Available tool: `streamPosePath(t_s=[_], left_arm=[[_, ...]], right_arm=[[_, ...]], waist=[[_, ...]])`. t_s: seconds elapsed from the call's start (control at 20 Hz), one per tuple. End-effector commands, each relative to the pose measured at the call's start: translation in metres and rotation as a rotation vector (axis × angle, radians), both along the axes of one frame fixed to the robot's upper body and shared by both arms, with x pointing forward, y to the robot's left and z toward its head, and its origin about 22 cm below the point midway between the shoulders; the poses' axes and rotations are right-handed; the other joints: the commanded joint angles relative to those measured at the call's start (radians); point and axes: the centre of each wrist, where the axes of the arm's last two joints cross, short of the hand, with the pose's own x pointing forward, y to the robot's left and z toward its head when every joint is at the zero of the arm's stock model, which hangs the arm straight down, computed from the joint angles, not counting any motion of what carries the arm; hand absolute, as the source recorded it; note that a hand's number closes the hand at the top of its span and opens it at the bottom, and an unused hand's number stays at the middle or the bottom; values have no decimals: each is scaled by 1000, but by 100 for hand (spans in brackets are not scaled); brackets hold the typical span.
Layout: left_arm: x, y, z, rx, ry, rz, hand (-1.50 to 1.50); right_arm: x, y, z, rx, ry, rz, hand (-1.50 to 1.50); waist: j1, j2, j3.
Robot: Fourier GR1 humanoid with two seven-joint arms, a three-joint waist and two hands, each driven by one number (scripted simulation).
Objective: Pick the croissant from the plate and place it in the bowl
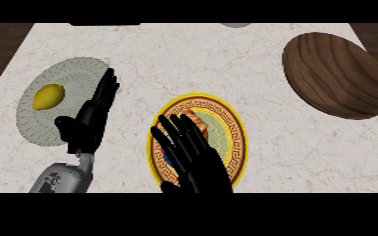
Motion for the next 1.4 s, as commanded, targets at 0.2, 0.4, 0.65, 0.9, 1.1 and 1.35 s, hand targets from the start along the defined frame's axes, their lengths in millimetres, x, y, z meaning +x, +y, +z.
streamPosePath(t_s=[0.2,0.4,0.65,0.9,1.1,1.35], left_arm=[[8,-2,3,-6,-10,-29,0],[5,-2,-5,2,-19,-28,0],[4,2,-2,-5,2,-27,0],[14,-9,1,0,-3,-18,0],[12,-17,-3,-7,-14,-24,0],[6,-24,8,-6,-19,-4,0]], right_arm=[[-3,30,52,-146,121,-180,-150],[17,36,55,-229,263,-263,-150],[15,38,45,-302,399,-312,-150],[18,40,43,-358,458,-325,-150],[29,29,33,-310,472,-292,-150],[17,13,40,-264,465,-241,-150]], waist=[[23,7,0],[31,11,0],[25,10,1],[20,10,1],[19,10,1],[16,8,2]])
